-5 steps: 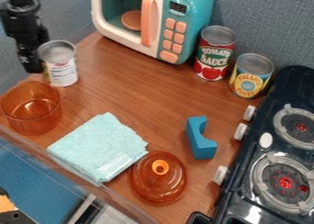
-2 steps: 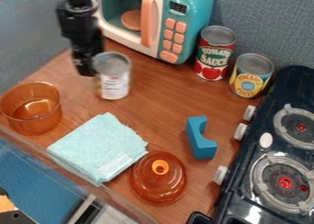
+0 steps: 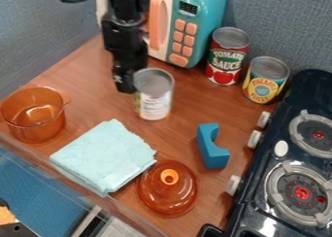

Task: Move the tin to the centre of the table

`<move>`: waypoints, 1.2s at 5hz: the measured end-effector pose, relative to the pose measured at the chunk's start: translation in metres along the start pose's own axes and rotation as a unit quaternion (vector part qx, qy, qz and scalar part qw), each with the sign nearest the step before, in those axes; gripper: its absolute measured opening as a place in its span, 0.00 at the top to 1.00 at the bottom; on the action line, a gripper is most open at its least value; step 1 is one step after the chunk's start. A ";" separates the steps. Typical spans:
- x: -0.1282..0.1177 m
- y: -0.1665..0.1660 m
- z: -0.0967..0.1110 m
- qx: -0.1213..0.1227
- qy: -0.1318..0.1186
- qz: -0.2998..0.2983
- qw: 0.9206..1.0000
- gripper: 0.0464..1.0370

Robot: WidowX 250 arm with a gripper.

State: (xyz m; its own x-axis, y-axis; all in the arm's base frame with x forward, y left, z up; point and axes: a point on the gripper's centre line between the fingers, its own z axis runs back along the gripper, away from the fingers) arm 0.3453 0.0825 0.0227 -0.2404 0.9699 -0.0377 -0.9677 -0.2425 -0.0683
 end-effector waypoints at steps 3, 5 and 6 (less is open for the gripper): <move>-0.020 0.010 0.021 -0.010 -0.012 -0.039 0.999 0.04; -0.004 0.008 0.050 -0.036 -0.007 -0.024 0.999 0.04; -0.004 0.008 0.050 -0.036 -0.007 -0.024 0.999 0.04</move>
State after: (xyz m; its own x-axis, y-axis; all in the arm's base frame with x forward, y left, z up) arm 0.3348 0.0781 0.0723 -0.1960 0.9804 -0.0190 -0.9704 -0.1967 -0.1402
